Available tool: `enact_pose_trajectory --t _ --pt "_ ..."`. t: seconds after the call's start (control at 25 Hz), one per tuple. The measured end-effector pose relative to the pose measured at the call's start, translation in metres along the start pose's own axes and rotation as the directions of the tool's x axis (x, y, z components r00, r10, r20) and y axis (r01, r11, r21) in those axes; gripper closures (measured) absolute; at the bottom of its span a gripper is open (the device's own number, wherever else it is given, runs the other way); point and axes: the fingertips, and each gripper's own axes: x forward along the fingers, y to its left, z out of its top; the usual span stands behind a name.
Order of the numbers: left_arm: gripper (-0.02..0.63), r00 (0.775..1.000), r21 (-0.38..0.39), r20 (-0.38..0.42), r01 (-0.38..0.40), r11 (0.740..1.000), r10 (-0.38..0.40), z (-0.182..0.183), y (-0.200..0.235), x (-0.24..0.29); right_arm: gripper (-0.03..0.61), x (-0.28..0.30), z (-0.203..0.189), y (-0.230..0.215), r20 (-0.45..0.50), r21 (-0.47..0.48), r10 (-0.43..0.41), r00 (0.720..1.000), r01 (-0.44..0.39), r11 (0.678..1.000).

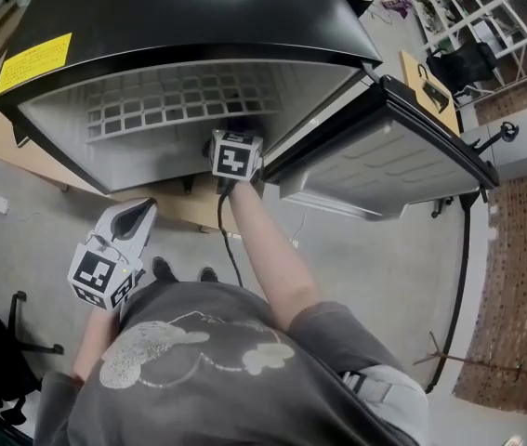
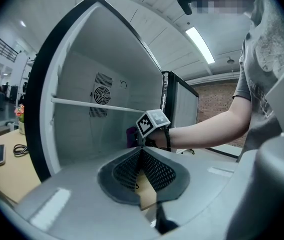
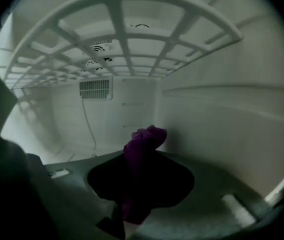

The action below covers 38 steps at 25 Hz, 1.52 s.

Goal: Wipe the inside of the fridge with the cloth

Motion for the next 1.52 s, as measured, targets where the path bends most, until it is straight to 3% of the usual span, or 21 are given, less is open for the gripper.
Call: enact_pose_trajectory --t 0.16,0.36,0.52,0.68,0.96,1.08,1.24,1.52 --pt "0.597 1.0 -0.006 -0.002 -0.027 1.0 0.027 0.0 0.009 -0.006 0.492 0.011 0.026 -0.01 0.067 0.027 -0.085 0.994 0.083 0.996" --pt "0.597 1.0 -0.008 -0.016 -0.026 1.0 0.026 -0.004 0.007 -0.011 0.492 -0.001 0.027 -0.021 0.111 0.065 -0.172 0.979 0.166 0.984" --pt "0.597 1.0 0.001 -0.022 -0.007 1.0 0.007 -0.005 -0.003 -0.009 0.492 -0.035 0.02 -0.025 0.155 0.151 -0.18 0.971 0.157 0.976" --pt "0.597 1.0 0.025 -0.018 0.016 1.0 -0.015 -0.001 -0.013 -0.004 0.491 -0.074 0.0 -0.036 0.171 0.166 -0.181 0.969 0.152 0.974" --pt "0.597 1.0 0.057 -0.013 -0.009 0.998 0.009 0.006 -0.02 -0.004 0.491 -0.125 -0.024 -0.042 0.188 0.153 -0.124 0.974 0.096 0.983" --pt "0.597 0.999 0.064 -0.017 -0.03 0.997 0.032 0.006 -0.026 -0.007 0.491 -0.139 -0.034 -0.028 0.192 0.131 -0.052 0.98 0.027 0.991" --pt "0.597 0.996 0.068 -0.031 -0.077 0.995 0.079 0.004 -0.036 -0.014 0.491 -0.153 -0.054 -0.008 0.19 0.094 0.035 0.981 -0.053 0.994" --pt "0.597 0.978 0.062 -0.076 -0.189 0.98 0.194 -0.005 -0.054 -0.04 0.491 -0.17 -0.086 -0.005 0.154 0.131 0.141 0.978 -0.162 0.978"
